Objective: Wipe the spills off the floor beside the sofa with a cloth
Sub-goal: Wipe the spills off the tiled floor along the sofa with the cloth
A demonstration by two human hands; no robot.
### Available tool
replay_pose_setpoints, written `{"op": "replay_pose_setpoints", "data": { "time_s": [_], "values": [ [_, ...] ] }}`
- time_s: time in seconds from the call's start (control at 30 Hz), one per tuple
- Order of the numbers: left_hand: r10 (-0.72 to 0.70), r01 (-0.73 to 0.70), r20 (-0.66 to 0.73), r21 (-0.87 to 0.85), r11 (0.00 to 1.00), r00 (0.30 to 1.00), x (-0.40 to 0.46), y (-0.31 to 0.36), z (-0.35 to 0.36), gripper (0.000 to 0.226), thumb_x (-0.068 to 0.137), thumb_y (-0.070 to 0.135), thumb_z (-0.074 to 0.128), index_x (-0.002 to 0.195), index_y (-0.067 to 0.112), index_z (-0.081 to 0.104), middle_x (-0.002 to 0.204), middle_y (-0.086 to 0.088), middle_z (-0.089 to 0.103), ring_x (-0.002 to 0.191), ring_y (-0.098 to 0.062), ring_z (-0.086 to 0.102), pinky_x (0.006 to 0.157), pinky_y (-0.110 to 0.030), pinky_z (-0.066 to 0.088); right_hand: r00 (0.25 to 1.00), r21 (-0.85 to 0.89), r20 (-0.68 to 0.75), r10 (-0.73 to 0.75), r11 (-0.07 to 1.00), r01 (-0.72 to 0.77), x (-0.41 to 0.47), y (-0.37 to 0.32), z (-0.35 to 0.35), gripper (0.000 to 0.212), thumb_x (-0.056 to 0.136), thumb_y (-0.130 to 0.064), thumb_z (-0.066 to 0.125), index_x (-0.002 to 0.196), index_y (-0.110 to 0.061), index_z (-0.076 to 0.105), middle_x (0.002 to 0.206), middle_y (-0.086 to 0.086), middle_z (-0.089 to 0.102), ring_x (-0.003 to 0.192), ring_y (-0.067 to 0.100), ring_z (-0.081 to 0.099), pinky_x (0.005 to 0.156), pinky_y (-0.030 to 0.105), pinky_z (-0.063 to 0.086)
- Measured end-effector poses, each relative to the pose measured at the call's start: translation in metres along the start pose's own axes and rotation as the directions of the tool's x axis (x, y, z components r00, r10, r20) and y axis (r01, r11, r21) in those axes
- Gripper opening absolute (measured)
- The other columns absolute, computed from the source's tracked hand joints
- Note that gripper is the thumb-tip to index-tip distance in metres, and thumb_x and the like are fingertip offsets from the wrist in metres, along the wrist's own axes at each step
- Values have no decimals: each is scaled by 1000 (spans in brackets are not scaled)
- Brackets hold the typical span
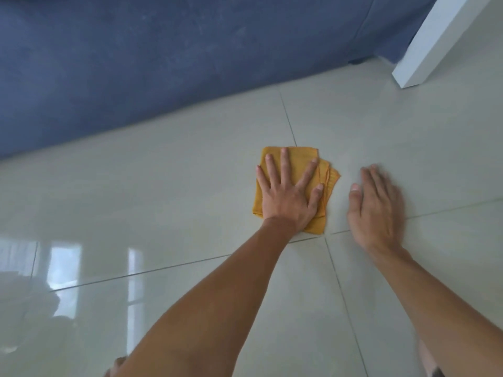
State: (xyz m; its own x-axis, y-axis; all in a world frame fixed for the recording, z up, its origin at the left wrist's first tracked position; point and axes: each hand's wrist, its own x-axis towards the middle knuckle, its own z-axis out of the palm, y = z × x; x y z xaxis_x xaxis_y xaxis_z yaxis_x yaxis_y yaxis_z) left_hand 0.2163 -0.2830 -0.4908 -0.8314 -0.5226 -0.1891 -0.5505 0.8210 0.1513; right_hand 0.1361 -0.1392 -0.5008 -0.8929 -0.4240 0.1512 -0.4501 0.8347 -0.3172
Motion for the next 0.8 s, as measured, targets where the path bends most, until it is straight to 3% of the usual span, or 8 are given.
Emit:
{"op": "replay_pose_setpoints", "data": {
  "time_s": [0.1, 0.17, 0.27, 0.4, 0.47, 0.63, 0.73, 0.8],
  "values": [
    [-2, 13, 107, -103, 995, 994, 6, -2, -15, 62, 93, 67, 11, 153, 50, 4, 166, -9, -12, 150, -39, -16, 116, -62, -10, 999, -51, 26, 40, 998, -39, 3, -14, -2, 64, 96, -42, 22, 142, -6, 49, 151, 14, 46, 138, 40, 40, 114, 53, 28],
    [-51, 61, 67, -167, 984, 996, 13, -12, -28, 59, 97, 58, 23, 154, 42, 20, 166, -11, 1, 152, -33, -1, 120, -54, 5, 995, -75, 65, 74, 995, -69, 5, -21, -3, 66, 96, -44, 20, 143, -8, 47, 153, 12, 44, 139, 41, 37, 115, 56, 26],
    [-85, 82, -33, -91, 993, 996, 26, -31, -44, 63, 93, 35, 46, 152, 23, 30, 156, -11, 31, 138, -32, 31, 109, -42, 30, 990, -117, 108, 95, 990, -82, 5, -27, -4, 67, 95, -45, 17, 145, -9, 44, 155, 10, 40, 140, 43, 33, 115, 58, 22],
    [-117, 124, 64, -111, 986, 991, 49, -40, -62, 58, 87, 23, 55, 142, 13, 44, 134, -13, 44, 125, -32, 41, 103, -37, 39, 978, -167, 178, 112, 983, -82, 6, -29, -10, 65, 96, -44, 18, 146, -11, 42, 156, 8, 37, 141, 42, 31, 114, 58, 22],
    [-150, 165, 138, -103, 981, 979, 59, -39, -70, 50, 86, 21, 58, 135, 11, 52, 133, -13, 43, 123, -31, 43, 101, -35, 42, 967, -176, 225, 124, 981, -85, 10, -31, -13, 62, 97, -44, 21, 146, -12, 40, 157, 6, 35, 141, 40, 30, 113, 58, 23],
    [-177, 196, 228, -62, 979, 957, 51, -31, -91, 41, 86, -2, 54, 127, 5, 55, 134, -16, 41, 106, -32, 60, 76, -29, 49, 947, -133, 302, 108, 989, -70, 18, -43, -34, 56, 101, -41, 30, 150, -14, 33, 162, 4, 26, 145, 31, 27, 111, 59, 26],
    [-119, 141, 208, -95, 985, 971, 34, -27, -107, 40, 84, -8, 48, 119, 8, 59, 117, -12, 60, 101, -27, 63, 73, -31, 55, 950, -71, 312, 26, 997, -3, 19, -55, -57, 60, 100, -39, 37, 154, -15, 25, 163, 3, 23, 147, 28, 25, 113, 56, 27],
    [-78, 101, 182, -120, 988, 980, 20, -22, -125, 37, 82, -10, 45, 107, 9, 65, 101, -8, 63, 90, -26, 63, 69, -32, 55, 947, -27, 320, -28, 999, 39, 22, -65, -76, 62, 98, -33, 45, 154, -18, 23, 159, 3, 32, 143, 28, 32, 109, 55, 33]
  ]
}}
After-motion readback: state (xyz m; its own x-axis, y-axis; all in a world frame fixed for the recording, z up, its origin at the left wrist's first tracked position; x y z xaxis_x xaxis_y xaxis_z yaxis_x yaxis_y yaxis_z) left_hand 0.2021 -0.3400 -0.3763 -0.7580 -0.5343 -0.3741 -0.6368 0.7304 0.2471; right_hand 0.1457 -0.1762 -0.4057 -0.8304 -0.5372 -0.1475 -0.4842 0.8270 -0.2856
